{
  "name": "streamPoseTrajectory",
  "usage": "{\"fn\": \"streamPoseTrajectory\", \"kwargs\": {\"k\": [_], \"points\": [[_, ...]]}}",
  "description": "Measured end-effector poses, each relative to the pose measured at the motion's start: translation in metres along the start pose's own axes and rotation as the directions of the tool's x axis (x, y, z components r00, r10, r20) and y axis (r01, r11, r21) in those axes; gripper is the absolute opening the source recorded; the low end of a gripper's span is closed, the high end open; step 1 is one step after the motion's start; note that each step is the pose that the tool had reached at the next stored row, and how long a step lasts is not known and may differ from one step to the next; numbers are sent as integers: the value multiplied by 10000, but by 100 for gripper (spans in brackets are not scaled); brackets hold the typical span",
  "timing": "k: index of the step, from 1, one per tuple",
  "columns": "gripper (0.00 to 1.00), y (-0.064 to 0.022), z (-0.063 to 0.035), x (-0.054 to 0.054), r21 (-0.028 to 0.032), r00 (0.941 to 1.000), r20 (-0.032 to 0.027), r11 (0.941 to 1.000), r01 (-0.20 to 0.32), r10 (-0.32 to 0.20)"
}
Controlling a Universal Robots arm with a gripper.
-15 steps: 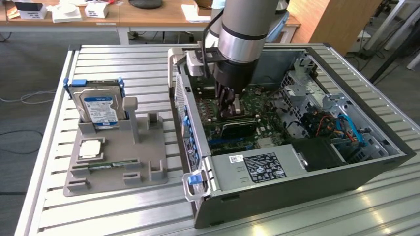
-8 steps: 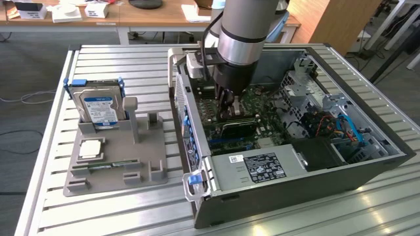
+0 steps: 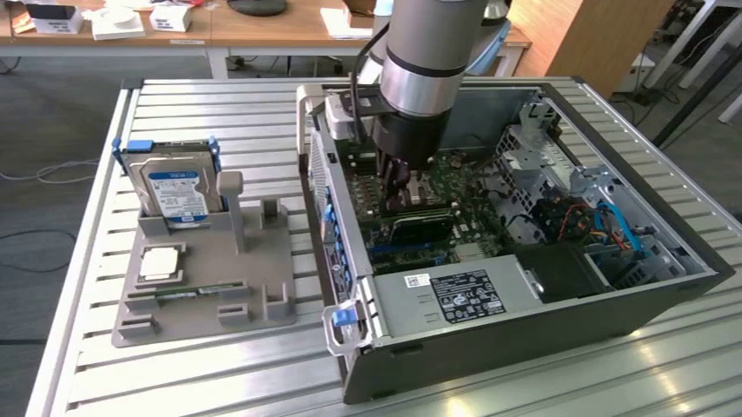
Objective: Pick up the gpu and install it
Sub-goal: 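Press down on the gpu until it lock into place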
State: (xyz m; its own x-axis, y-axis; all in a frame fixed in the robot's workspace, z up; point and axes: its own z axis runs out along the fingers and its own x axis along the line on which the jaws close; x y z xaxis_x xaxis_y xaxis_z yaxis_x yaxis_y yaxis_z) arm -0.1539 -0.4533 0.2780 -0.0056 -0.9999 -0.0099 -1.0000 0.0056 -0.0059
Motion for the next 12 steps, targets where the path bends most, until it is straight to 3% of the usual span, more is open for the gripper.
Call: {"fn": "streamPoseTrajectory", "kwargs": {"k": [12], "points": [[11, 13, 38, -38, 0, 10000, 0, 10000, 1, -1]]}}
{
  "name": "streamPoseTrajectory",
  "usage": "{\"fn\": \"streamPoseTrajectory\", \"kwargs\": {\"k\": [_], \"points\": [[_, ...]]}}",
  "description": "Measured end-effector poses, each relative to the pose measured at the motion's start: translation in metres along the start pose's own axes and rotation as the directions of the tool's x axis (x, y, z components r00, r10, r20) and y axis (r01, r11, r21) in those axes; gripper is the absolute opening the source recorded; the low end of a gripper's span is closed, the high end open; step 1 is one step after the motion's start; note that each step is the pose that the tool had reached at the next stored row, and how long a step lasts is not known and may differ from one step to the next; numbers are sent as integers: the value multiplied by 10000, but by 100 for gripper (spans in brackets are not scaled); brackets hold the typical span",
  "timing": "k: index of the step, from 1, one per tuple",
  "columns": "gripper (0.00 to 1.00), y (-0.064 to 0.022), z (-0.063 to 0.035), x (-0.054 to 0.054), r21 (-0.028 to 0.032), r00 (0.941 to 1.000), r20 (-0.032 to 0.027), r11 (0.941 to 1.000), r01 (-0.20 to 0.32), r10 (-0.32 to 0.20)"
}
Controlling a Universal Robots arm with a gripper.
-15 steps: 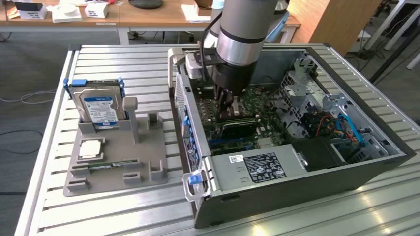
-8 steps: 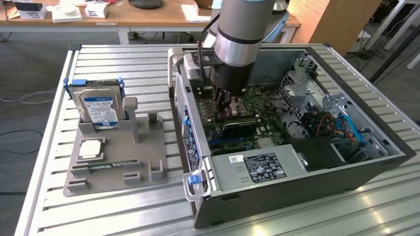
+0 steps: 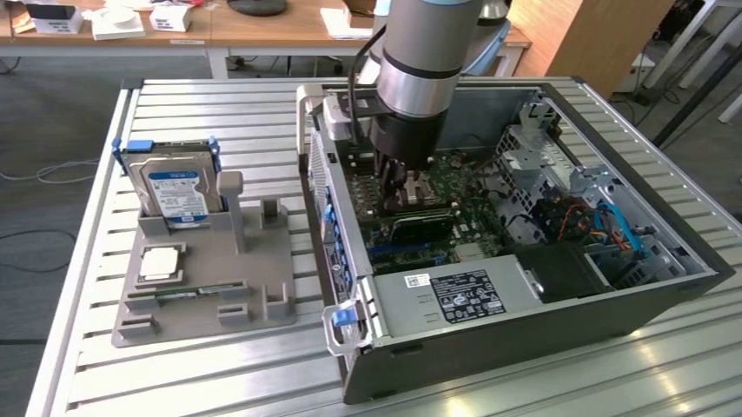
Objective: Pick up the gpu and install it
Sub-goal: 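Press down on the gpu until it lock into place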
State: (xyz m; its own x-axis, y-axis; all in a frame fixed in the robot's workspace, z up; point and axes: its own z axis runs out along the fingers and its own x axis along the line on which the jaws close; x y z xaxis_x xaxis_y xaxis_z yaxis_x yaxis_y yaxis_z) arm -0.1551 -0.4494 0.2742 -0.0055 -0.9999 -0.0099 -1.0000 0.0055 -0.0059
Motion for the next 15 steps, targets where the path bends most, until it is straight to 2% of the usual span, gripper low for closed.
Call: {"fn": "streamPoseTrajectory", "kwargs": {"k": [15], "points": [[11, 3, 59, -14, 3, 10000, 4, 10000, -1, 1]]}}
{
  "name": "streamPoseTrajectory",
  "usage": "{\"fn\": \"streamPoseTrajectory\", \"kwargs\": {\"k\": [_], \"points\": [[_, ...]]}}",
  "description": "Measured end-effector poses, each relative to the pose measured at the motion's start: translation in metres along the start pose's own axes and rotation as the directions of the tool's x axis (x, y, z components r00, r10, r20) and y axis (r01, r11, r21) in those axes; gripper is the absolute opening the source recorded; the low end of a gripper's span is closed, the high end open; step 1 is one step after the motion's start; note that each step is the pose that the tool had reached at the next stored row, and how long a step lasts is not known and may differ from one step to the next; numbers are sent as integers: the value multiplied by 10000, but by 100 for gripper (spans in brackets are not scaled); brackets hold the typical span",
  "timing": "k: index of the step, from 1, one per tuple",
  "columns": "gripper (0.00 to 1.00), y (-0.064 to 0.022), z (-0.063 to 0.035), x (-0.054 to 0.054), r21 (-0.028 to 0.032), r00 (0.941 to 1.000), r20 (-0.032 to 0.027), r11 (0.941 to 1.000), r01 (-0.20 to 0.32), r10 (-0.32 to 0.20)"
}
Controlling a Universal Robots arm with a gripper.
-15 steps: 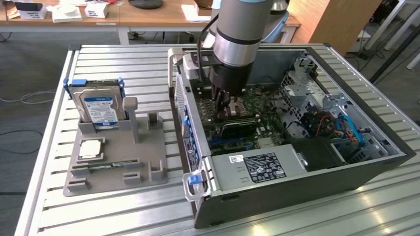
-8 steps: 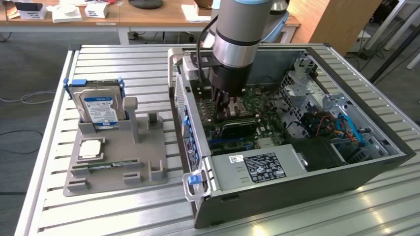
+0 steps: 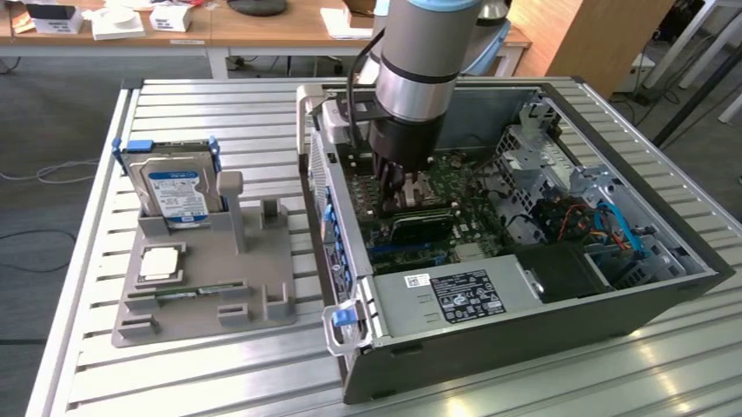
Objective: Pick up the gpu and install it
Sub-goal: 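Press down on the gpu until it lock into place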
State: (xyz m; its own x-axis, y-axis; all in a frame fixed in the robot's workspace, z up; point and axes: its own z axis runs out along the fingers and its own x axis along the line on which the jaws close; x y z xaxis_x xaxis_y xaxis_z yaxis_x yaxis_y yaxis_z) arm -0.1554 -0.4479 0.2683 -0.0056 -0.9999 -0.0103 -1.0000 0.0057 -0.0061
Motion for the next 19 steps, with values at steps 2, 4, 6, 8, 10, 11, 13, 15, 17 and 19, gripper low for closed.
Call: {"fn": "streamPoseTrajectory", "kwargs": {"k": [2, 4, 6, 8, 10, 11, 13, 15, 17, 19], "points": [[11, 0, 2, 0, -3, 10000, -4, 10000, 0, 0], [11, 0, 3, 1, -3, 10000, -4, 10000, 0, 0], [11, 0, 9, 0, -1, 10000, -1, 10000, 1, -1], [11, 0, 15, 1, -5, 10000, -7, 10000, 0, 0], [11, 1, 15, 1, -6, 10000, -7, 10000, 0, 0], [11, 1, 16, 1, -4, 10000, -6, 10000, 0, 0], [11, 0, 22, 1, -5, 10000, -4, 10000, 0, 0], [11, 1, 27, 1, -5, 10000, -7, 10000, 0, 0], [11, 1, 28, 1, -5, 10000, -7, 10000, 0, 0], [11, 0, 29, 1, -3, 10000, -5, 10000, 0, 0]]}}
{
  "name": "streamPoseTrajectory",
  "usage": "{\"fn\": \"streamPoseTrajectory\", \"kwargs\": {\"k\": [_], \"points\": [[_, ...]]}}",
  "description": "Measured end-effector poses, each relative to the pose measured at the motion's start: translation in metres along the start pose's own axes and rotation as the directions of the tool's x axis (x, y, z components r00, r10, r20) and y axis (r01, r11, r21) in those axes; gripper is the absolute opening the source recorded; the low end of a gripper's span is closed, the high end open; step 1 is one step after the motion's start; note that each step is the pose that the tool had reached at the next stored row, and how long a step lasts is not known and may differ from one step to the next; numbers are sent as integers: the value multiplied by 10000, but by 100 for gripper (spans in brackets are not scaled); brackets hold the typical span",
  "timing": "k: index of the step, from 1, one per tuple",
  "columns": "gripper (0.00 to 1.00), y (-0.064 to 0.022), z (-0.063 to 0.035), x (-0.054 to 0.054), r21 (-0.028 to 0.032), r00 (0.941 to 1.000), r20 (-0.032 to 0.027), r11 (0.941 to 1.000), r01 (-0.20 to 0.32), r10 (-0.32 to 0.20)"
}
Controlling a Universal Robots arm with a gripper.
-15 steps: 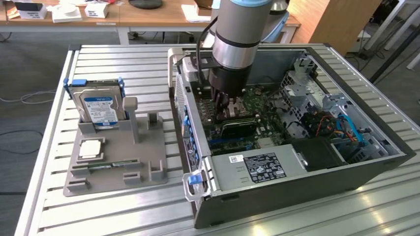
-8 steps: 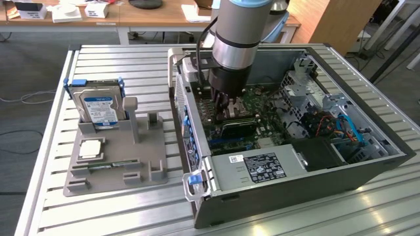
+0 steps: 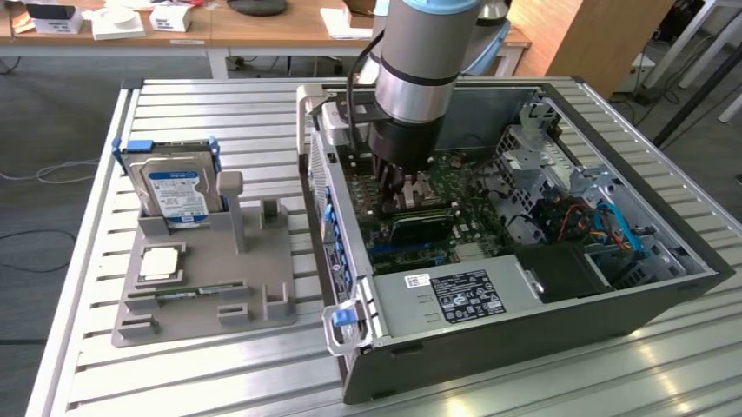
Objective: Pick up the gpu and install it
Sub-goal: 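Press down on the gpu until it lock into place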
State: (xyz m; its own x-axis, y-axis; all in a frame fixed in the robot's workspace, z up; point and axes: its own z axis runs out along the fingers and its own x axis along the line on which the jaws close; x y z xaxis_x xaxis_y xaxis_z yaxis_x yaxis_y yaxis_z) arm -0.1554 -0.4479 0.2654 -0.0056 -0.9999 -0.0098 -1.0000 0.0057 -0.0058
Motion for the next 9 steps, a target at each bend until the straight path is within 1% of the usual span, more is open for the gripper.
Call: {"fn": "streamPoseTrajectory", "kwargs": {"k": [9], "points": [[11, 0, 7, 0, -1, 10000, -1, 10000, 0, 0]]}}
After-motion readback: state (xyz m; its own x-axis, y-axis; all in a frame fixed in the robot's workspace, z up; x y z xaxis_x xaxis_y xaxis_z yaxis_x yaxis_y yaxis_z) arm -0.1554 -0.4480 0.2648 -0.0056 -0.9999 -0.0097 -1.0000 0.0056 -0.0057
